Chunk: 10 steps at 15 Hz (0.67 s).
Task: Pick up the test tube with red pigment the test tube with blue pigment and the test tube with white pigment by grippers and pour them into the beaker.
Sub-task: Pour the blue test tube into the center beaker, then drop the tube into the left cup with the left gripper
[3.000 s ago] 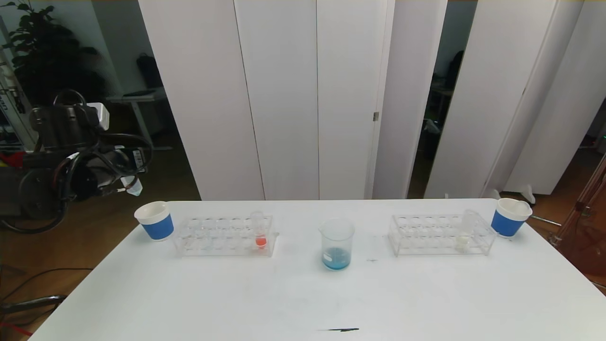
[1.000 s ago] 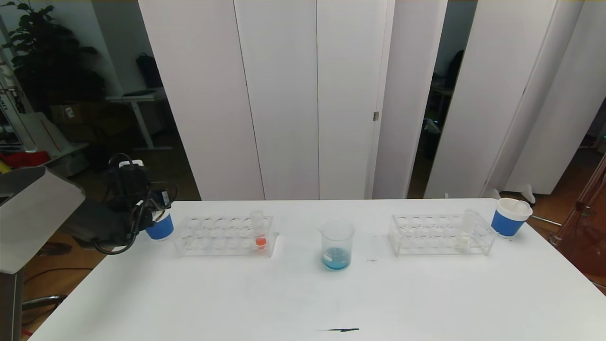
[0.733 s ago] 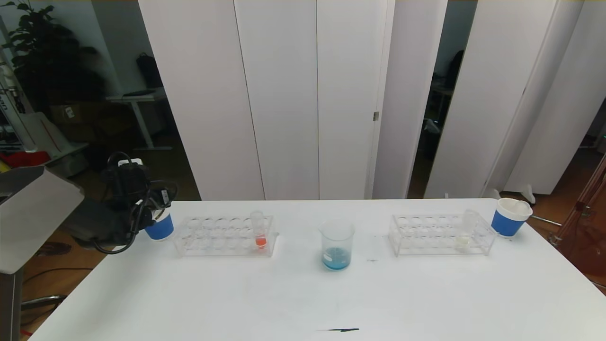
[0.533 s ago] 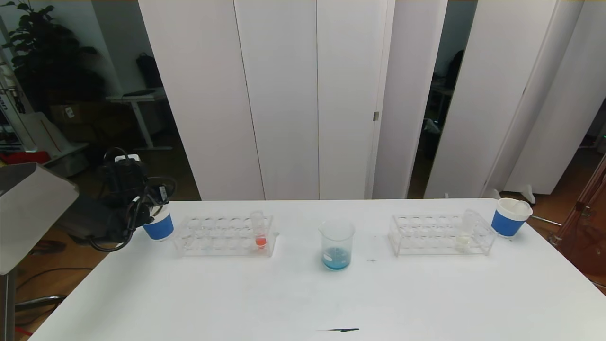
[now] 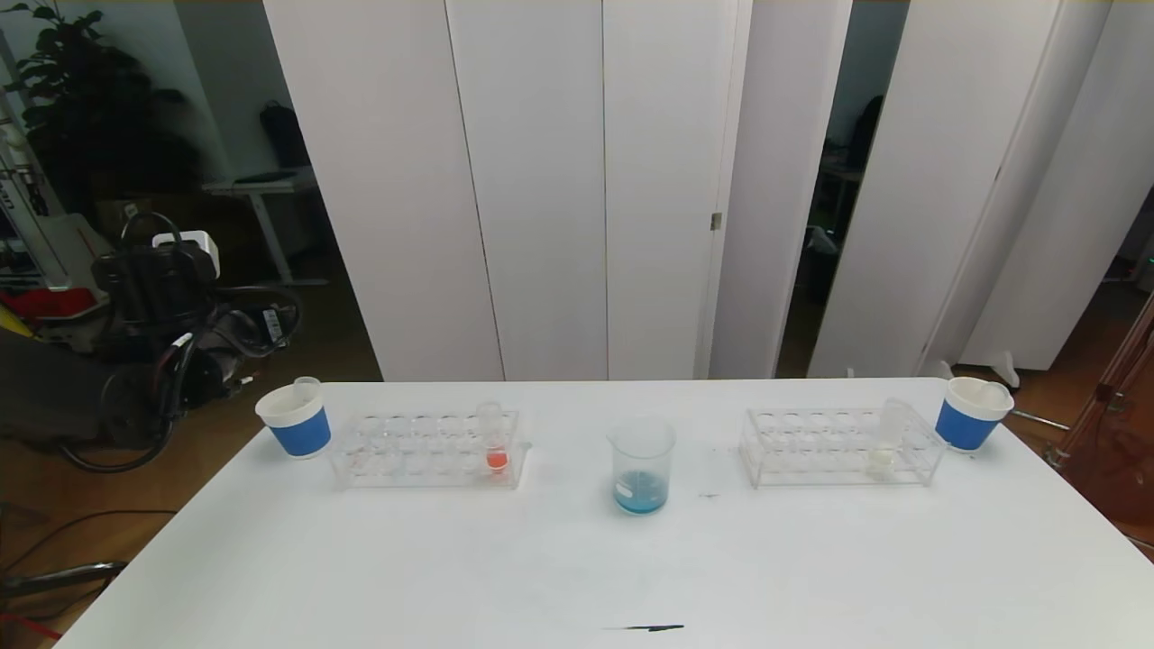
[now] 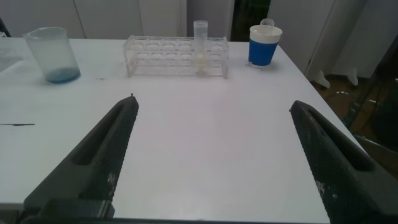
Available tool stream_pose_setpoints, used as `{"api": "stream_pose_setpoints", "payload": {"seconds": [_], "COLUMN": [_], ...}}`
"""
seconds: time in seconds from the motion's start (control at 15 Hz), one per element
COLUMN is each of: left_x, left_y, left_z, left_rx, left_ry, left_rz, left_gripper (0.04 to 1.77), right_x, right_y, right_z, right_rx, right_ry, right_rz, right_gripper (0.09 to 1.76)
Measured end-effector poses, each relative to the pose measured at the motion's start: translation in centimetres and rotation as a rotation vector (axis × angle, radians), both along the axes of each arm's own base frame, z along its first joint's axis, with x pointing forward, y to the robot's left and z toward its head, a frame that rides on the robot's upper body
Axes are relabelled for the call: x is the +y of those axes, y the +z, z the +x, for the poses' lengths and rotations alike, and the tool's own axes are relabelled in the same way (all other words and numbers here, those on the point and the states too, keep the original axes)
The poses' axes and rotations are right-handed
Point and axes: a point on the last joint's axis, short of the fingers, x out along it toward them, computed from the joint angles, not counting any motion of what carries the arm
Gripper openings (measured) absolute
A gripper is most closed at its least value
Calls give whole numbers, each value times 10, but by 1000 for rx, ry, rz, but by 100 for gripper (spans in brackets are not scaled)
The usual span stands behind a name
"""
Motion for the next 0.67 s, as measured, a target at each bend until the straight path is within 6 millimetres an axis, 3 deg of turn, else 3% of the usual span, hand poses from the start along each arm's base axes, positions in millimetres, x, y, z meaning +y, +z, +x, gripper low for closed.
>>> {"api": "stream_pose_setpoints", "payload": {"seconds": [0.4,0.67], "left_x": [-44,-60], "left_y": [73,105], "left_z": [-97,-193], "left_rx": [41,132], "left_ry": [-108,-182], "left_rz": [-1,-9], "left_gripper": [175,175], "right_x": [0,0], "right_y": [0,0], "right_z": [0,0], "right_rx": [0,0], "right_ry": [0,0], "right_rz": [0,0], "right_gripper": [175,175]}}
